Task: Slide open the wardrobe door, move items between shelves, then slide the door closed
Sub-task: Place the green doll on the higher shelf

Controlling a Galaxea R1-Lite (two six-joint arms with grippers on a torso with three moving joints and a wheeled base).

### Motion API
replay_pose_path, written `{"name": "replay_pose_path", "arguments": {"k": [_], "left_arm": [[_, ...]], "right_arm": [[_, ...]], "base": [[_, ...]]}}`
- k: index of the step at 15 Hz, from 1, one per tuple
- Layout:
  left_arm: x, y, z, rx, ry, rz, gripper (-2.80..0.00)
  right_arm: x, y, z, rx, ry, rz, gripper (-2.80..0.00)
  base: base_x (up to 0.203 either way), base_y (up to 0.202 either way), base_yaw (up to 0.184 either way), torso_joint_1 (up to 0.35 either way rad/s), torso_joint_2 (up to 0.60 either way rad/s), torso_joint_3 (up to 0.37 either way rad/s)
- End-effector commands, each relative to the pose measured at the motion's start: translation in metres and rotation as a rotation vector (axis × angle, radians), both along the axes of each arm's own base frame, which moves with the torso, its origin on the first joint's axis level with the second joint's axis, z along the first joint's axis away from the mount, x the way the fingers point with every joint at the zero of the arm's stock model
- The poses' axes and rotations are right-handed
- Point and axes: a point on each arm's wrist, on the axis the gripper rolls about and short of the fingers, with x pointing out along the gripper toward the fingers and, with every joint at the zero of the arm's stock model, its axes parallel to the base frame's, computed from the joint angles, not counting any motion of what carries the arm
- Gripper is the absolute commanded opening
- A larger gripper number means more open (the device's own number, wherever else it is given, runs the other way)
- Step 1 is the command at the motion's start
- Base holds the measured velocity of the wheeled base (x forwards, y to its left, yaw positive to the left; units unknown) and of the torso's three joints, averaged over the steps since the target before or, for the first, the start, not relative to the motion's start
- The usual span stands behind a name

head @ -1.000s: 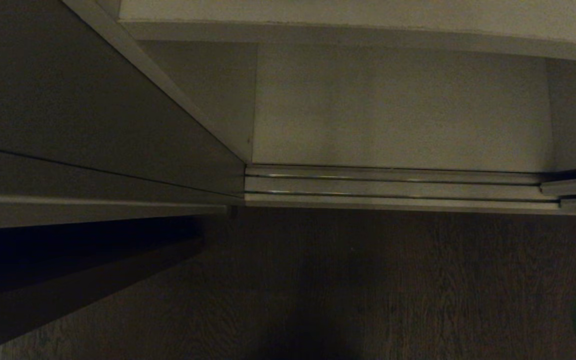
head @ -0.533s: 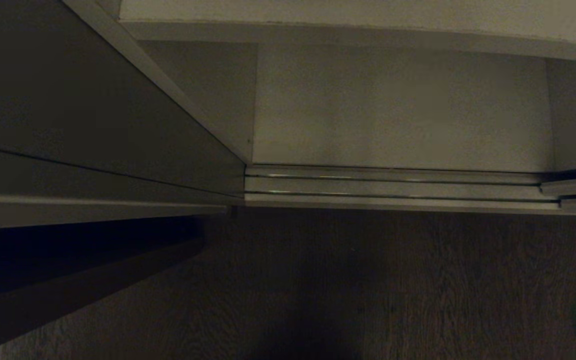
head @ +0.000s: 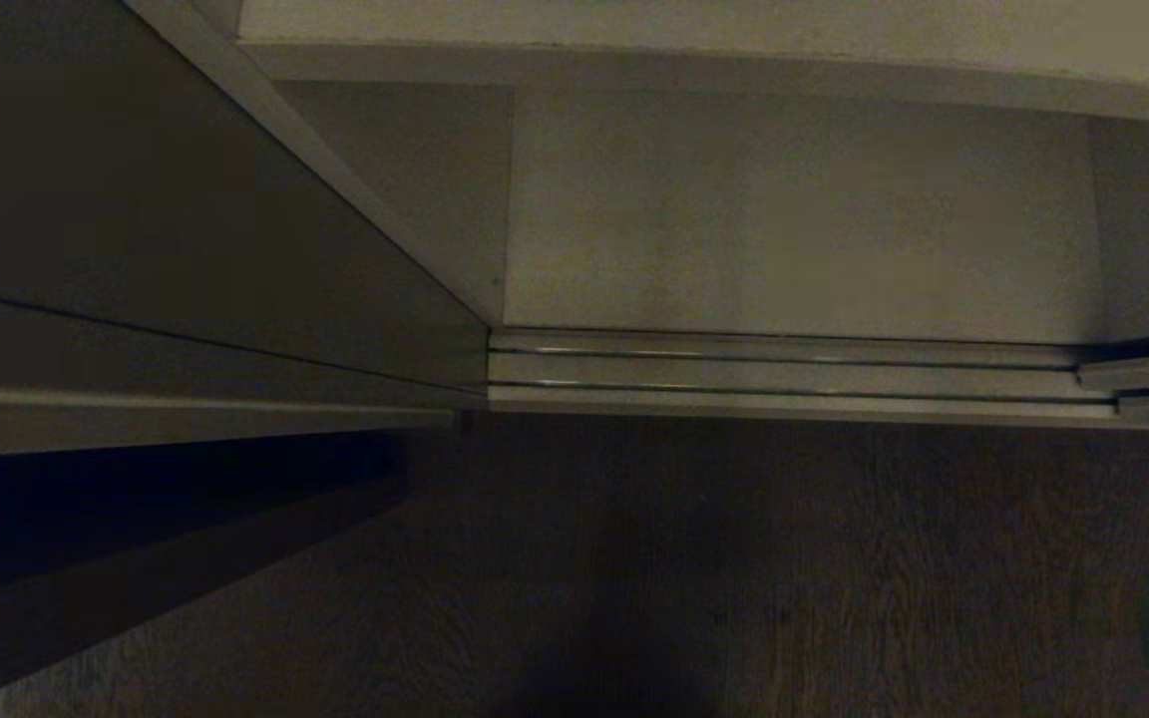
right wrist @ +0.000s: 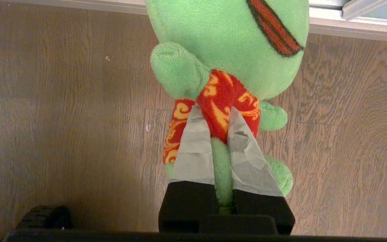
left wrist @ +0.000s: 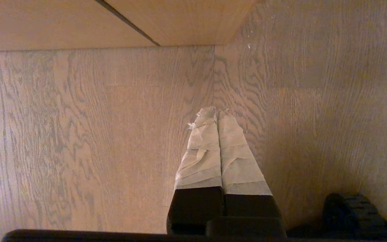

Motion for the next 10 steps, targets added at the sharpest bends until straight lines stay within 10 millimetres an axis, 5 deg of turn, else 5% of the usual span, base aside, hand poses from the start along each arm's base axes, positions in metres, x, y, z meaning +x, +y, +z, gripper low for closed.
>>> {"name": "replay_pose_path", "arguments": {"k": [1,10], "left_arm": [[-0.0002,0.0,0.0004,0.0,-0.001,0.003,-2.8],[-0.0004,0.0001,0.0001,-0.011,0.004,0.005,-2.8]], "right_arm": [[0.0004,0.0,-0.0002,0.0,0.006,0.0,-2.8],[0.0004,0.0,-0.0002,0.0,0.006,0.0,-2.8]], "base": [[0.0,0.0,0.0,0.002,0.01,0.076],[0.0,0.0,0.0,0.002,0.01,0.185]]}}
